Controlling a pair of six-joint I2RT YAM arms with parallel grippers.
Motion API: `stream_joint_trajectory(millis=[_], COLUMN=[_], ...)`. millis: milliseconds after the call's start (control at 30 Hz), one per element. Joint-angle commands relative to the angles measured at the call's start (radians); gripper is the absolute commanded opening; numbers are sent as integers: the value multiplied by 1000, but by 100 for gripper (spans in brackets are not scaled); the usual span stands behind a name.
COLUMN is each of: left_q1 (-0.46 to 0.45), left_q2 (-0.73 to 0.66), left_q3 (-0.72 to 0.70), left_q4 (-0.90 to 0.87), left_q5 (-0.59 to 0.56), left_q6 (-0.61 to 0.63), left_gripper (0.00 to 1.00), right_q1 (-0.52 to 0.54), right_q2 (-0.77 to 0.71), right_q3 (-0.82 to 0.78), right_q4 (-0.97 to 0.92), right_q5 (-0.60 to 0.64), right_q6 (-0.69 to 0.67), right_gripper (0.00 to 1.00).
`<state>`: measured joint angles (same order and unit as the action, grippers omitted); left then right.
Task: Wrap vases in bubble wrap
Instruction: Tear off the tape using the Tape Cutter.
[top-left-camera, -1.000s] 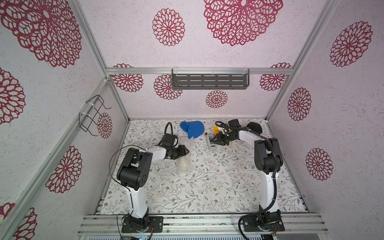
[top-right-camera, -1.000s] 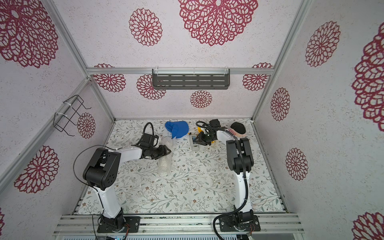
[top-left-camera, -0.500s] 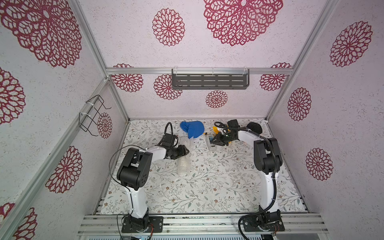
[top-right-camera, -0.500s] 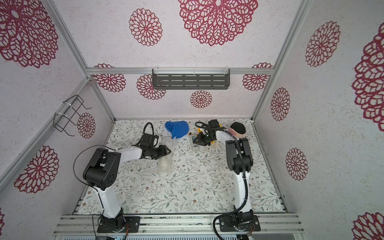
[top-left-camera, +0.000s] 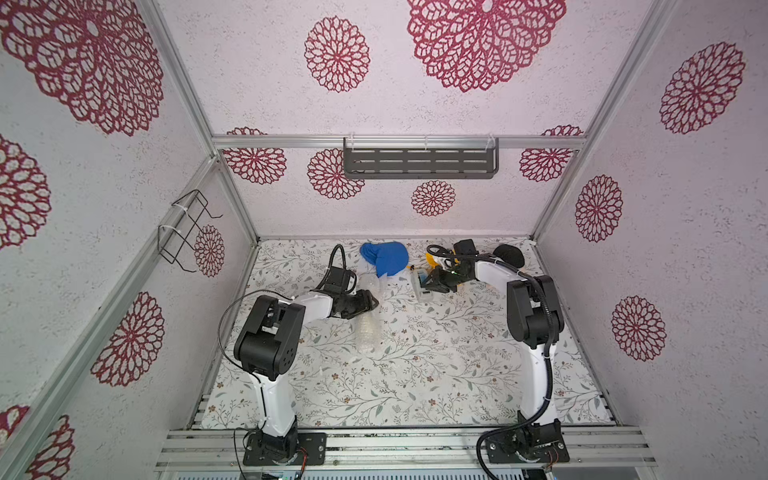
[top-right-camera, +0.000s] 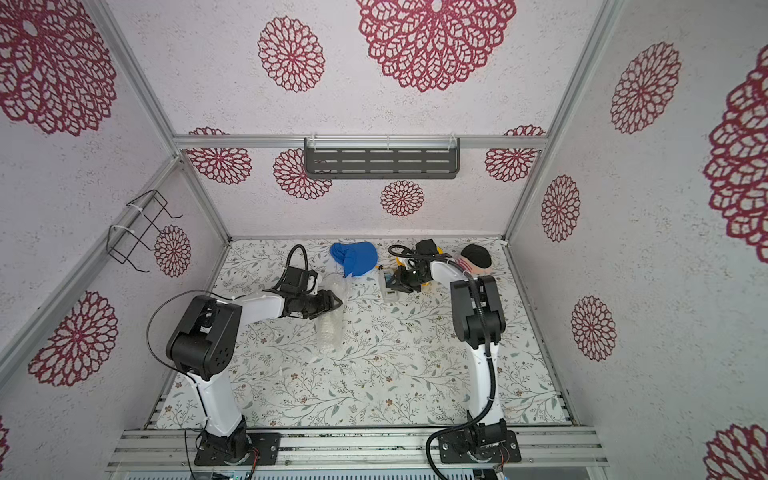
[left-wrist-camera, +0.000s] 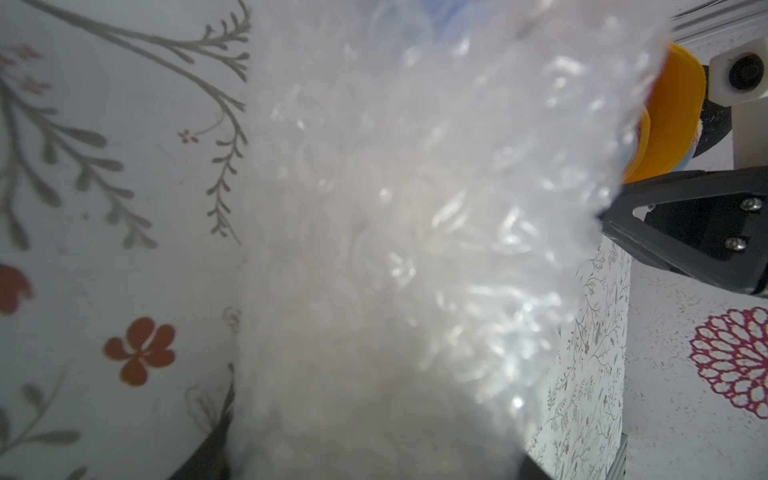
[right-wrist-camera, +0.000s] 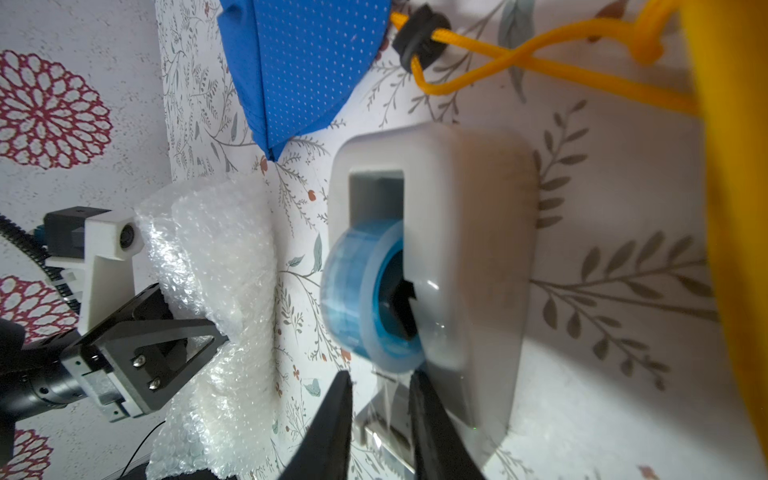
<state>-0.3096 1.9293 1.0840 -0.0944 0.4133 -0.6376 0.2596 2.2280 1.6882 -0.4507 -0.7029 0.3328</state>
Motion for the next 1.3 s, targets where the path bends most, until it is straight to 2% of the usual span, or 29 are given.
stream_joint_trajectory(millis=[0,267,533,967,1267], left_q1=[-5,-5,-6,-5,-5], left_q2=[16,17,17,14,16], left_q3=[23,24,25,26,27], left_q4=[-8,-9,-10,-18,-21], left_q5=[15,16,16,14,14], left_q6=[22,22,23,26,28], left_gripper=[9,9,9,9,9], right_q1=[13,15,14,-5,-26], right_q2=[12,12,1,-32,-52], right_q3=[34,35,23,-20,-38], right_q4=[-31,-39,12,178,188], right_q5=[16,28,-1,-113,-142], right_q6=[-25,-32,5,173,209], right_gripper=[27,20,0,0,0])
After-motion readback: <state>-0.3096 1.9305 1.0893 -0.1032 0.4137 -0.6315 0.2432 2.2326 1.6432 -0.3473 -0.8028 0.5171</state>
